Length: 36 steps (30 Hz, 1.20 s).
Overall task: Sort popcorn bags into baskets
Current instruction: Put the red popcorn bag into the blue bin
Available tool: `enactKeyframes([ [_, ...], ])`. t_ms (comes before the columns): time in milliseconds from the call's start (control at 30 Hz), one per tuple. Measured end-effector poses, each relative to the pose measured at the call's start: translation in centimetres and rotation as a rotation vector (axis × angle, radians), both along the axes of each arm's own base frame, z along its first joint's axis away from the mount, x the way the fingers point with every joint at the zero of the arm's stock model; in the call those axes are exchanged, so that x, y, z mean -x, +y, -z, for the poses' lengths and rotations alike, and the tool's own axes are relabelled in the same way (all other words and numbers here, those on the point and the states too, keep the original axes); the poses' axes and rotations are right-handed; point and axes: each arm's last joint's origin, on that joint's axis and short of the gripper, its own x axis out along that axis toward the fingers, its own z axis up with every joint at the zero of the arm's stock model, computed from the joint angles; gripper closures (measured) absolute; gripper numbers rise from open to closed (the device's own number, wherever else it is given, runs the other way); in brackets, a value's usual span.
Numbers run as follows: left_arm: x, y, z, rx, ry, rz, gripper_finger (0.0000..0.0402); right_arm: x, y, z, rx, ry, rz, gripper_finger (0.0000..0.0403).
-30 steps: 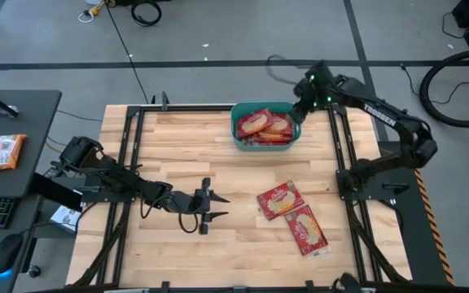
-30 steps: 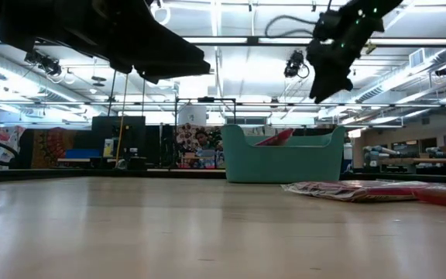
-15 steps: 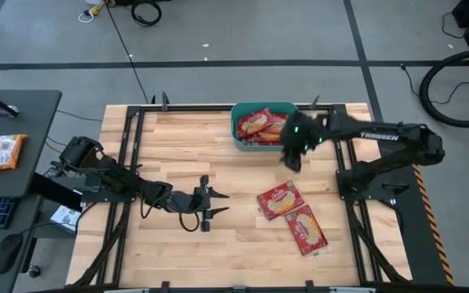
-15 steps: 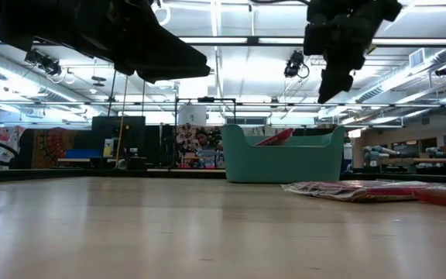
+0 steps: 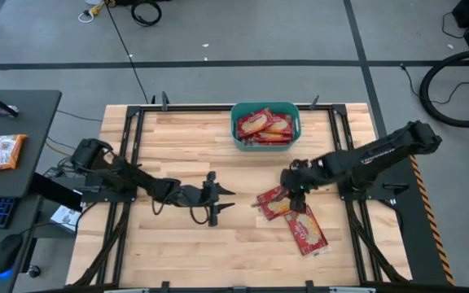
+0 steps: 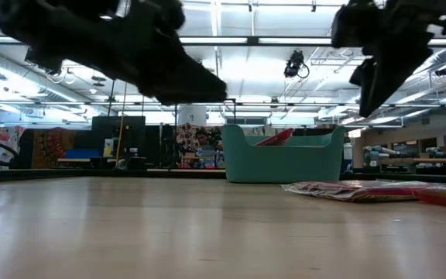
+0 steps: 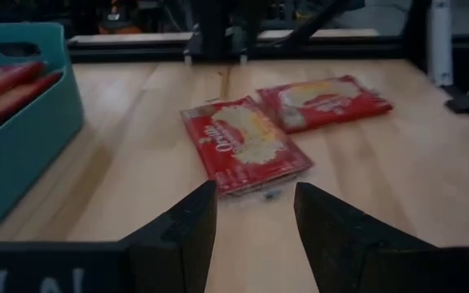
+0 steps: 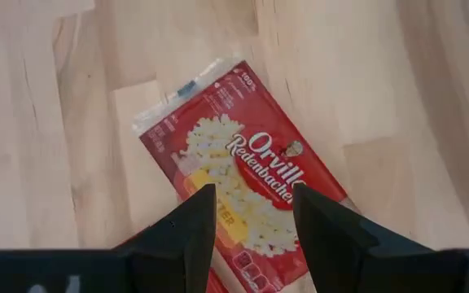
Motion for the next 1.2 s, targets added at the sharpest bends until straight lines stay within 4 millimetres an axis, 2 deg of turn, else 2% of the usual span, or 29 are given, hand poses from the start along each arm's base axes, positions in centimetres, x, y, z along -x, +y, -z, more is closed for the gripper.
enactKeyframes([
  [167, -3.2, -0.1, 0.5, 0.005, 0.051, 0.03, 0.023, 1.4, 2.4, 1.4, 0.055, 0.015, 0.025, 0.0235],
  [333, -6.4, -0.7, 0.6, -0.037, 0.134, 0.041, 0.023, 3.2, 3.4, 4.1, 0.059, 0.054, 0.091, 0.0235],
  [433, -8.3, -0.9, 0.6, -0.054, 0.146, 0.051, 0.023, 3.8, 3.9, 4.6, 0.054, 0.051, 0.136, 0.0235],
  [633, -11.7, -0.4, 1.2, -0.082, 0.135, 0.047, 0.023, 4.4, 5.4, 4.4, 0.162, -0.059, 0.119, 0.0235],
  [867, -13.8, 1.0, 2.5, -0.04, 0.146, 0.052, 0.023, 5.4, 6.9, 3.8, 0.372, -0.269, 0.129, 0.0236],
  [967, -14.7, 1.4, 3.4, -0.002, 0.157, 0.064, 0.023, 5.8, 7.2, 4.2, 0.448, -0.339, 0.113, 0.0236],
  [1133, -15.6, 1.5, 4.8, -0.004, 0.173, 0.069, 0.023, 6.1, 7.0, 6.1, 0.349, -0.245, 0.002, 0.0235],
  [1200, -15.5, 1.6, 5.1, -0.014, 0.198, 0.068, 0.023, 5.6, 7.1, 6.3, 0.292, -0.242, -0.042, 0.0235],
])
